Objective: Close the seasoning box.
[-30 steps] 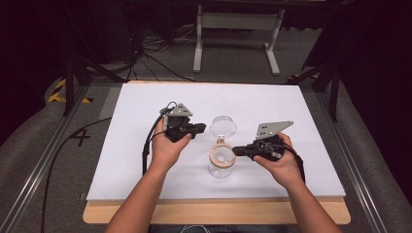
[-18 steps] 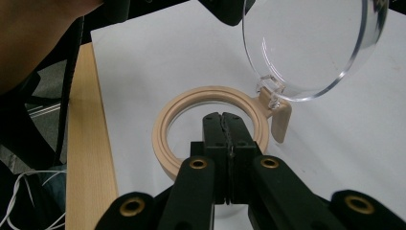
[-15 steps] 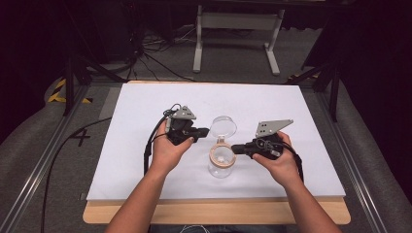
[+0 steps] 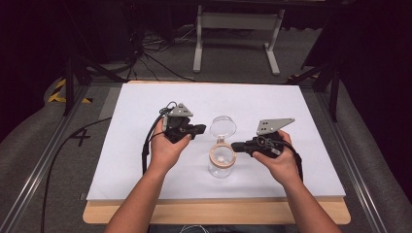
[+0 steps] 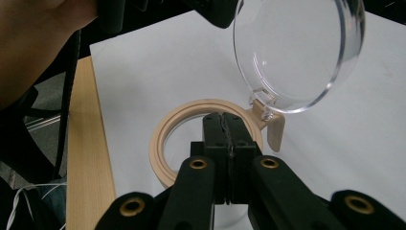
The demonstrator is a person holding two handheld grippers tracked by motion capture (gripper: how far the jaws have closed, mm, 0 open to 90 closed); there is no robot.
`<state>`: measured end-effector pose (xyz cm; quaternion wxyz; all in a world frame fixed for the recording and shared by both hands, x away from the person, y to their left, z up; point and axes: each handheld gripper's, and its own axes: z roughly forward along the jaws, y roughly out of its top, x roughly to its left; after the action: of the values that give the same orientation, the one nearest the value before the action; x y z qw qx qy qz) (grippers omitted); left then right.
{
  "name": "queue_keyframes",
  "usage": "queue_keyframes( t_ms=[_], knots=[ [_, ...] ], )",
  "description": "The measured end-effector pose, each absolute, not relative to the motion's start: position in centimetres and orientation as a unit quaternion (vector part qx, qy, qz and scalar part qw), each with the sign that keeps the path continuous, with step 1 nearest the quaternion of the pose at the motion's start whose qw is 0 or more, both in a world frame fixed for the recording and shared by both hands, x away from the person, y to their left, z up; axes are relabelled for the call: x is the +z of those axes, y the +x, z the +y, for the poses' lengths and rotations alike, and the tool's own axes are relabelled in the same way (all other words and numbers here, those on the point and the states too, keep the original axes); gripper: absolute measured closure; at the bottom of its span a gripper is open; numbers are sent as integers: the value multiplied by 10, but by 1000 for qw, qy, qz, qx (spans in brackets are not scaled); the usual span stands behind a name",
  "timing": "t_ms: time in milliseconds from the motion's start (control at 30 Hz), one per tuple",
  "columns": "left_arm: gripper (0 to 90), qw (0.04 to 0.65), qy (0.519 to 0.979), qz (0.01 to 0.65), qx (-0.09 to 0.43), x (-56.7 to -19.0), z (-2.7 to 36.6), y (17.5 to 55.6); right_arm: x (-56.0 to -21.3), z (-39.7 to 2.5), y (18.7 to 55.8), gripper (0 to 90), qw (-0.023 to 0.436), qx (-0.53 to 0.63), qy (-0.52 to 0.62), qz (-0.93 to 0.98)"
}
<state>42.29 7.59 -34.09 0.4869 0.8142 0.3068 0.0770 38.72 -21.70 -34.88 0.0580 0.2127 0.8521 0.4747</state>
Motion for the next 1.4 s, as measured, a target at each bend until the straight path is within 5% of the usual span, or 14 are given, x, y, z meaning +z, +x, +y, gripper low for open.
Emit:
queue_keyframes(
  t_ms=[933,1400],
  knots=[
    [890,476,840,243,90,-326,69,404,-350,-214,390,900,37,474,225,851],
    [867,424,854,282,103,-324,101,396,-347,-218,386,900,11,434,242,868]
  ],
)
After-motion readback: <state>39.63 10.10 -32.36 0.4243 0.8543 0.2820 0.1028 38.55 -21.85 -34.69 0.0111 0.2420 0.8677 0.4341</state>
